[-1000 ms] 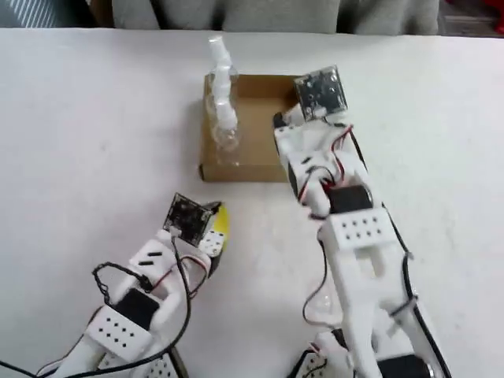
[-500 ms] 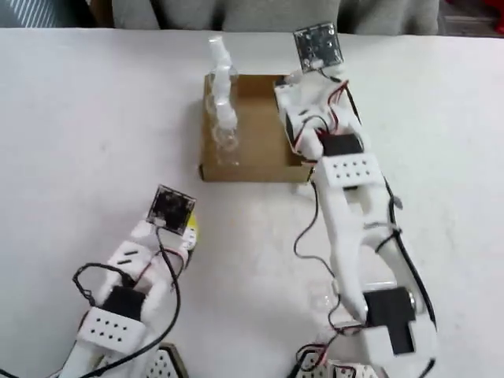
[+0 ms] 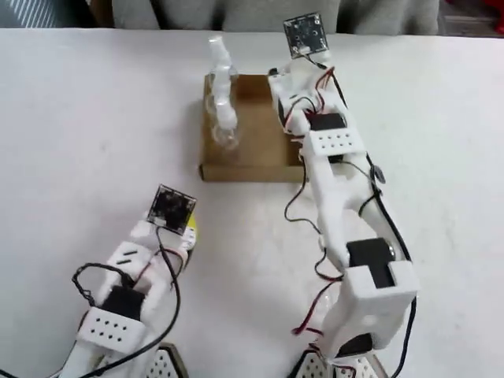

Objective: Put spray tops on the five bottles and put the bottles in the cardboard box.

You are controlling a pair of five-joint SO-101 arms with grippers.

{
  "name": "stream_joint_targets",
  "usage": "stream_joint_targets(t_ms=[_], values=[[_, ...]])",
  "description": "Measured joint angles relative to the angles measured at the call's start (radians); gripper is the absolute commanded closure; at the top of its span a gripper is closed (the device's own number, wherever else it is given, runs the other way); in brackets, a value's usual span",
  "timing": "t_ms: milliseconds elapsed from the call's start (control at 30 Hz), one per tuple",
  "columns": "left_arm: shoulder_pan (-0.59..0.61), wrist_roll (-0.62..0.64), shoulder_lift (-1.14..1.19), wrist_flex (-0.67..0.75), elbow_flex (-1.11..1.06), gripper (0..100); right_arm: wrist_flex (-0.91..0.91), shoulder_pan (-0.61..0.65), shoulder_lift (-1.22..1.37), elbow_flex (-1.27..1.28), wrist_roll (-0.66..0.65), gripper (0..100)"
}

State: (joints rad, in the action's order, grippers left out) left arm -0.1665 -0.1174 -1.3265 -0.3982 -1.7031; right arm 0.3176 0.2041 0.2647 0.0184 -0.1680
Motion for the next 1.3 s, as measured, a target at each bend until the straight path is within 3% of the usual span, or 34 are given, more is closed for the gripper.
stream_joint_targets(t_ms=[1300], values=[[0.008, -0.002, 0.000, 0.000, 0.000, 98, 0.043, -0.044, 0.342, -0.365, -0.002, 98.3]])
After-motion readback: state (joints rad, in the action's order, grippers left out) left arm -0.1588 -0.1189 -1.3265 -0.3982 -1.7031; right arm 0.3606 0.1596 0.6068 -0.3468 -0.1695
